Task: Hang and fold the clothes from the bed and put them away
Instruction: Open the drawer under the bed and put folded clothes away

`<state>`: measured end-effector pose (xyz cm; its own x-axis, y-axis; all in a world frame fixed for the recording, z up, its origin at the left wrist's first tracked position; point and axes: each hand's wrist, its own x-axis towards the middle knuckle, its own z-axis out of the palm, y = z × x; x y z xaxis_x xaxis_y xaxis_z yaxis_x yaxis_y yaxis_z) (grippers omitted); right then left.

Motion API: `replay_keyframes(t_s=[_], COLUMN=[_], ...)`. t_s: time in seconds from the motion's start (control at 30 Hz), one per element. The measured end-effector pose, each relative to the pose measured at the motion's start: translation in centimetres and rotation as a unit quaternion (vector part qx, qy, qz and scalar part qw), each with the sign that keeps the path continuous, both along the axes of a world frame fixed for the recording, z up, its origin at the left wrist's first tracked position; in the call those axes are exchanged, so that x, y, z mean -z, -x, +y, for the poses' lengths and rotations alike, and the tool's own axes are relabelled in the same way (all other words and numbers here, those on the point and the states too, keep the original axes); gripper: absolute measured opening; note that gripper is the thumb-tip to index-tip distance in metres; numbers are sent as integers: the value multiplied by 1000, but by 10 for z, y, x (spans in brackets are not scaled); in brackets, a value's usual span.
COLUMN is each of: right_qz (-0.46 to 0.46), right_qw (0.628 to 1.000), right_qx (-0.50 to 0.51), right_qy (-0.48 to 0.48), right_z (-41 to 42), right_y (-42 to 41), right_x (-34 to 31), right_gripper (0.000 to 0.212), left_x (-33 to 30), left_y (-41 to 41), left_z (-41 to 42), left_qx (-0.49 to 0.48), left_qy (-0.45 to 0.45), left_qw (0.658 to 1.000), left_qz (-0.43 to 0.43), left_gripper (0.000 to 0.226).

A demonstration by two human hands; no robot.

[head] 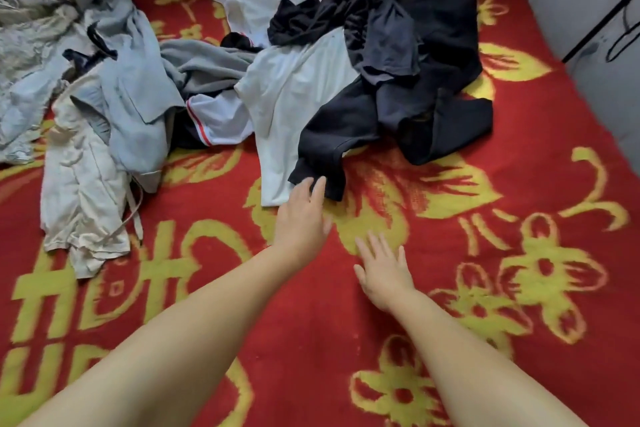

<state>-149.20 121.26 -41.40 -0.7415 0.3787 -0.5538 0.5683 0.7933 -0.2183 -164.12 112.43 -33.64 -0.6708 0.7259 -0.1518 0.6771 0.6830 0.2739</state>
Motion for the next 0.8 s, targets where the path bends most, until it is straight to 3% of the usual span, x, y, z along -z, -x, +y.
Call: replay_keyframes(t_s=[0.1,0.23,0.33,0.47,0.63,0.8], right_qz=[1,-1,-14,-22,-21,-27], right_qw=[999,998,998,998,999,999], right_qx=[-39,-62,-62,-58,-43,-15], right_qy=[4,-3,2,9,14,19], right_z=[0,4,4,8,10,9], right_y=[-10,-11,-13,-12,-8,-4], right_x=[44,63,62,58,60,48], right_gripper=[64,65,65,64,65,68], left_x=[25,47,49,34,23,4], left_y=[24,56,71,81,64,45], left_z=[28,67,89,82,31,-41], left_qx=[-9,11,16,-10,2,-37], left_qy=[-21,36,40,-80,-61,-42], left_qw=[1000,999,999,993,997,995], left_qz=[17,31,12,-86,-49,-86], left_gripper=[78,86,52,22,14,14])
